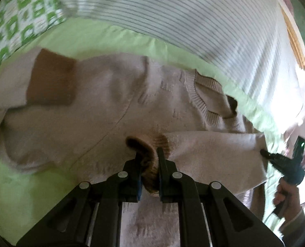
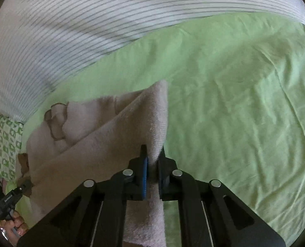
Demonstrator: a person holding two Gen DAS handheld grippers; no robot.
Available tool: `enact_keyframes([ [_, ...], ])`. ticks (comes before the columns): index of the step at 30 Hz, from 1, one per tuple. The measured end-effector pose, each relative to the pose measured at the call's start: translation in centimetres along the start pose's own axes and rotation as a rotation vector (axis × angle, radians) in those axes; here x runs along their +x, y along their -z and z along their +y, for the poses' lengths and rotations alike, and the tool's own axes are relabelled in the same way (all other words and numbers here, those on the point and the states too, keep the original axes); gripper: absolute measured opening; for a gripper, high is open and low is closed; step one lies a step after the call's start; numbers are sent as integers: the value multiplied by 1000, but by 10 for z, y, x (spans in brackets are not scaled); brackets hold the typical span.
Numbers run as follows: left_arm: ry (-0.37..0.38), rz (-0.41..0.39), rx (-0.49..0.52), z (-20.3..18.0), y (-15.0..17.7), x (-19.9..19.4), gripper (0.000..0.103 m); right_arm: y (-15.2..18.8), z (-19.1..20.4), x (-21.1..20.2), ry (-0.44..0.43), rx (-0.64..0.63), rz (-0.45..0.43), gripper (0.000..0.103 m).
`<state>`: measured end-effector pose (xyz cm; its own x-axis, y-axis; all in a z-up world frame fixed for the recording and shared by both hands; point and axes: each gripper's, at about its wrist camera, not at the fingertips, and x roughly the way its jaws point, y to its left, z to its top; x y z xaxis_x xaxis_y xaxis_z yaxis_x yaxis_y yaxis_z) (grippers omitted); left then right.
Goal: Fold small clothes
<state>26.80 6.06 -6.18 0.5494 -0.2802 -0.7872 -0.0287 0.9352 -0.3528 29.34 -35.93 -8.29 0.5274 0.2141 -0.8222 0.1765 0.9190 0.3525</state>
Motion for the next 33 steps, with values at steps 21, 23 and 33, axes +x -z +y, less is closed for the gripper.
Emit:
enact_keyframes([
  [21,-236,-67,-46,70,14,-62,58,56,47,-65,-99,2,-47,48],
  [23,-307,-80,-50,81,6,-67,63,68,63,-57,-125,-5,-24,48],
  [33,-445,-66,7,95,-42,-56,75,98,79,-39,-154,20,56,48],
])
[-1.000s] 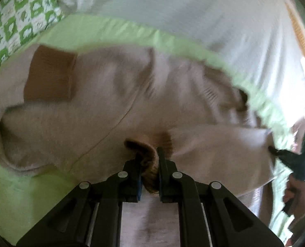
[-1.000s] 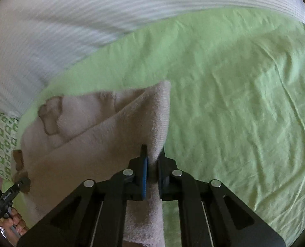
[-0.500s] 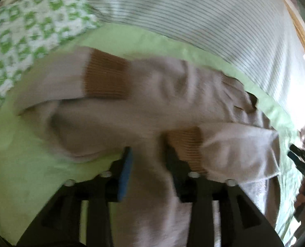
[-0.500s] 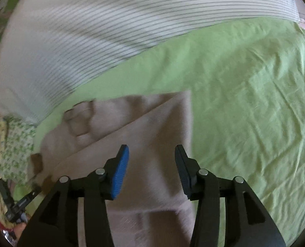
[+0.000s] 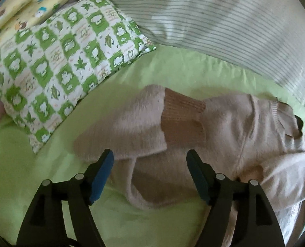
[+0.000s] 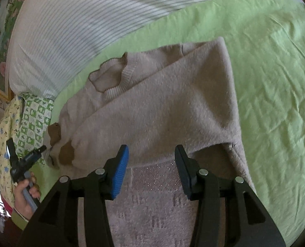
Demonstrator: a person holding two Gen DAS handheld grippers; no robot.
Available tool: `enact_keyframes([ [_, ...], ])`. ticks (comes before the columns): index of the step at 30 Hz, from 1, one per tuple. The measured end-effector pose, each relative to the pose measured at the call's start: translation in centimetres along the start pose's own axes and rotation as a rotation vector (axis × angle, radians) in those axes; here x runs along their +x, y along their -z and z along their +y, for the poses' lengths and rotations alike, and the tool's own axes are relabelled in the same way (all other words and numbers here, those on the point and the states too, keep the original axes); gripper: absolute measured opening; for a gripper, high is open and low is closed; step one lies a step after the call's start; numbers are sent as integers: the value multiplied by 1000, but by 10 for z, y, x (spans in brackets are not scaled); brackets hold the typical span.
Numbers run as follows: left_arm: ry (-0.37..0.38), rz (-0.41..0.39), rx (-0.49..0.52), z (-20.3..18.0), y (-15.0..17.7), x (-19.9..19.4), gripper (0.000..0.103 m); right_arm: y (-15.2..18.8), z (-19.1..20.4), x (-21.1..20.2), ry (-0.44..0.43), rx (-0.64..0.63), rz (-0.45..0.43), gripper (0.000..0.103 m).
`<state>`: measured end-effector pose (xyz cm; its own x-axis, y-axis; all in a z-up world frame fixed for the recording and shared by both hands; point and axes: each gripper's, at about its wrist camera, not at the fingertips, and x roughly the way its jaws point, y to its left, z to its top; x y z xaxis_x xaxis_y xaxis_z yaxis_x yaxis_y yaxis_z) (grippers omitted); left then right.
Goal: Fold small clothes
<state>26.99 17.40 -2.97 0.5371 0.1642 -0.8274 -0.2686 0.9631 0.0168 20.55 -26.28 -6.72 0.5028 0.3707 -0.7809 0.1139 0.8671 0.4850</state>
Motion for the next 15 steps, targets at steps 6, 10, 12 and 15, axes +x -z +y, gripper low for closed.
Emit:
enact_keyframes([
  [6,-78,73,83,-3,2,33,81,-4,-3,-2,-9,29,-3,48],
  [10,-130,96,58,13,-4,55,81,-8,-2,-3,-12,24,-10,48],
  [12,-126,97,23,22,-10,63,71,-9,0,-2,-9,16,-8,48],
  [15,-73,99,-39,35,-18,66,23,-9,4,0,-6,-2,-7,48],
])
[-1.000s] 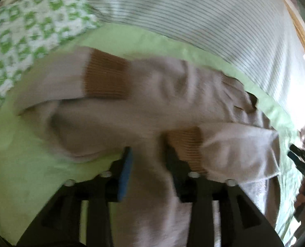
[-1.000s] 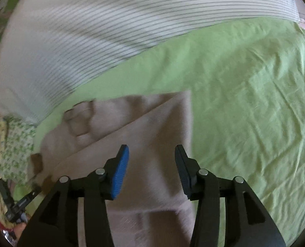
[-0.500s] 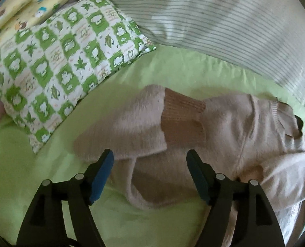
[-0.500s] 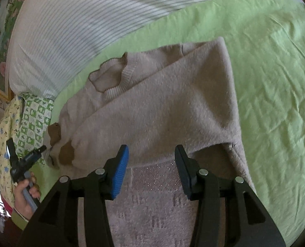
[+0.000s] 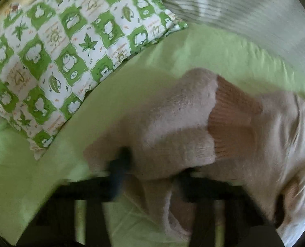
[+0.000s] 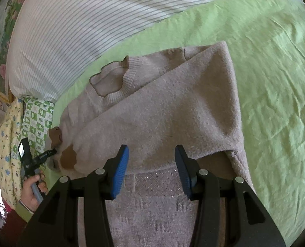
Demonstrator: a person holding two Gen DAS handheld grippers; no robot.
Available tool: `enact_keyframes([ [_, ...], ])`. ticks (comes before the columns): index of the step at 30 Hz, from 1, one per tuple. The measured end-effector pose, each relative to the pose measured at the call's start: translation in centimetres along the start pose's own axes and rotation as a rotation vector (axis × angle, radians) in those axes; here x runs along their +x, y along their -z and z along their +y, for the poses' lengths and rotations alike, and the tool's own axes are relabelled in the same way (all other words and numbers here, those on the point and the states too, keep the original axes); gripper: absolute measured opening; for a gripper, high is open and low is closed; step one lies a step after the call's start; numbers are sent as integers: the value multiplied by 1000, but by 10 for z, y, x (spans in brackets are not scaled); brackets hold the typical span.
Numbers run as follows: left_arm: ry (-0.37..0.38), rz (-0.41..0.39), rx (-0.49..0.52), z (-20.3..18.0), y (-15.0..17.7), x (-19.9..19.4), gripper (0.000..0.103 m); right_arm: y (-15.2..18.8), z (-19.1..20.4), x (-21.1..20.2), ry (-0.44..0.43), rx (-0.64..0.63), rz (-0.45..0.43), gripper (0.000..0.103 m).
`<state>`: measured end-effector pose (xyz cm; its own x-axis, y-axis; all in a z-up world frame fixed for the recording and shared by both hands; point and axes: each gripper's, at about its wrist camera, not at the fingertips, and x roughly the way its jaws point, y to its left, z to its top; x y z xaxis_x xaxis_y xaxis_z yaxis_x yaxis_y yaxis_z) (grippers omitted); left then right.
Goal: Fold small clothes
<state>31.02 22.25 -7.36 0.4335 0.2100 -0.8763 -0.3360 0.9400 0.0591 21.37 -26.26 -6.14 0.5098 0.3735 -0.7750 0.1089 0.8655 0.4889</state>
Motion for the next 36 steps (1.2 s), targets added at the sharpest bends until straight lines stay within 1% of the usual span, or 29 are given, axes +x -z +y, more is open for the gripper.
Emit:
enact_keyframes([
  [1,23,-11,-17,4,-2,-3,15,1,2,0,2,-12,-1,48],
  [2,51,-28,-32,8,-4,-10,10,1,4,0,3,-21,-3,48],
  [3,78,-40,-45,11,-5,-17,10,2,6,1,-1,-30,-3,48],
  [5,177,-72,-64,11,-6,-37,9,3,10,1,-10,-43,-3,48],
  [7,249,-116,-37,0,-6,-64,8,4,13,1,-18,-49,-6,48],
  [8,300,-142,-20,-9,-6,-81,8,4,14,0,-21,-48,-8,48],
  [10,415,-185,26,-34,-4,-115,8,4,14,-2,-24,-42,-14,48],
  [12,495,-207,82,-65,1,-139,8,5,14,-5,-28,-38,-20,48],
  [13,549,-216,111,-82,3,-150,8,5,15,-7,-28,-37,-23,48],
  [15,661,-215,154,-118,13,-170,8,6,16,-12,-29,-35,-33,48],
  [16,711,-201,176,-137,17,-175,9,6,15,-16,-26,-37,-33,48],
  [17,751,-172,211,-158,22,-176,13,7,14,-20,-25,-33,-40,48],
  [18,752,-149,247,-178,28,-173,16,7,14,-23,-23,-29,-45,48],
  [19,733,-123,284,-197,35,-166,23,8,12,-26,-21,-24,-51,48],
  [20,721,-94,310,-210,41,-159,30,8,10,-29,-15,-16,-53,48],
  [21,706,-62,327,-220,46,-150,34,8,8,-30,-12,-8,-53,48],
  [22,691,-31,335,-227,51,-139,43,8,6,-32,-10,2,-53,48],
  [24,670,8,341,-230,62,-123,47,8,3,-35,-2,5,-56,48],
  [26,640,27,341,-224,70,-117,58,9,1,-37,3,-1,-57,48],
  [28,604,21,342,-214,75,-112,60,10,1,-36,9,-12,-56,48],
  [29,584,16,340,-202,82,-113,62,10,1,-35,9,-18,-54,48],
  [33,497,2,300,-163,85,-103,67,13,9,-26,-8,-54,-36,48],
  [35,458,2,280,-145,89,-95,68,16,21,-18,-15,-104,-22,48],
  [36,439,3,278,-138,90,-92,68,18,28,-15,-15,-141,-15,51],
])
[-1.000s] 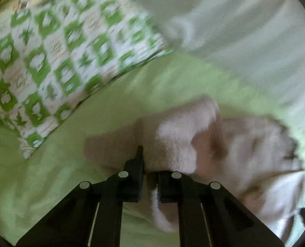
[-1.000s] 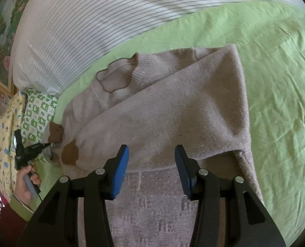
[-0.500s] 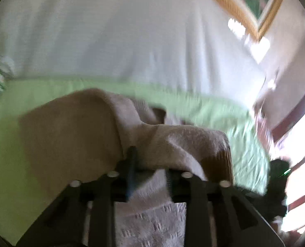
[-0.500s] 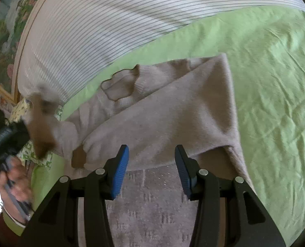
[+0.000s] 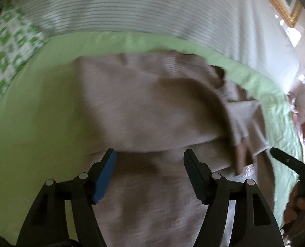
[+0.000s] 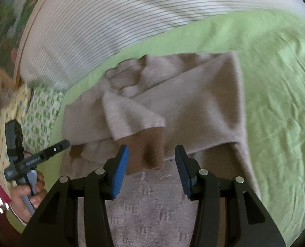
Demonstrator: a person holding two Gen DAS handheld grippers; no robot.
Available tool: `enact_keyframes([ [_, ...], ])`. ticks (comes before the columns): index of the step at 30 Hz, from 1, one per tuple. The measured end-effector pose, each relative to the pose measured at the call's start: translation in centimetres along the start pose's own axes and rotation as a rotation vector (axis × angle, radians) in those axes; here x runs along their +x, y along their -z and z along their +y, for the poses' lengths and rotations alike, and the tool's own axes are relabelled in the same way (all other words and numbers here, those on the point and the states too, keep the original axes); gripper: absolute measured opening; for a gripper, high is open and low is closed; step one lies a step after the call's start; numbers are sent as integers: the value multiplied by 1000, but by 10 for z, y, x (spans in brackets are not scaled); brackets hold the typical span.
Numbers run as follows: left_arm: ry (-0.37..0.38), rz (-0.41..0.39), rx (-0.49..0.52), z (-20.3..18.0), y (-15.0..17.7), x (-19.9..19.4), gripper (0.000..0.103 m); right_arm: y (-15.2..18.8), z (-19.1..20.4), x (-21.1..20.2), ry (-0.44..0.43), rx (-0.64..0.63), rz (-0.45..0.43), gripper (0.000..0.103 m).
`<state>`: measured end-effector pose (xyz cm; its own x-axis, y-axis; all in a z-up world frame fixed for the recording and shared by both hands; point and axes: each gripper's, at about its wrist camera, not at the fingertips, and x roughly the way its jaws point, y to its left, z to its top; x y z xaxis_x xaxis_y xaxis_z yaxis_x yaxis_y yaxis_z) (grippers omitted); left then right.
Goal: Fold small clothes
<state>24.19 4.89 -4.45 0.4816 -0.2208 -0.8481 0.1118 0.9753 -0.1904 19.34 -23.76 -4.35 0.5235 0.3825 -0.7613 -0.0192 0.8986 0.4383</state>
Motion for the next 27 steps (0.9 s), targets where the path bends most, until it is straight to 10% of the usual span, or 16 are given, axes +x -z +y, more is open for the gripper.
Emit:
enact_keyframes([
  [11,-234,21,139,19,11,27,69,26,73,55,195,-581,56,70],
  [16,-367,-4,49,33,1,42,65,16,53,68,261,-529,96,65],
  [20,-325,-6,-155,68,4,42,48,-5,26,62,177,-341,139,7],
  [24,-294,-16,-195,77,10,40,44,-30,-8,30,-43,-58,104,5],
  [27,-292,-15,-201,77,12,38,42,-38,-5,2,-43,-100,7,7],
])
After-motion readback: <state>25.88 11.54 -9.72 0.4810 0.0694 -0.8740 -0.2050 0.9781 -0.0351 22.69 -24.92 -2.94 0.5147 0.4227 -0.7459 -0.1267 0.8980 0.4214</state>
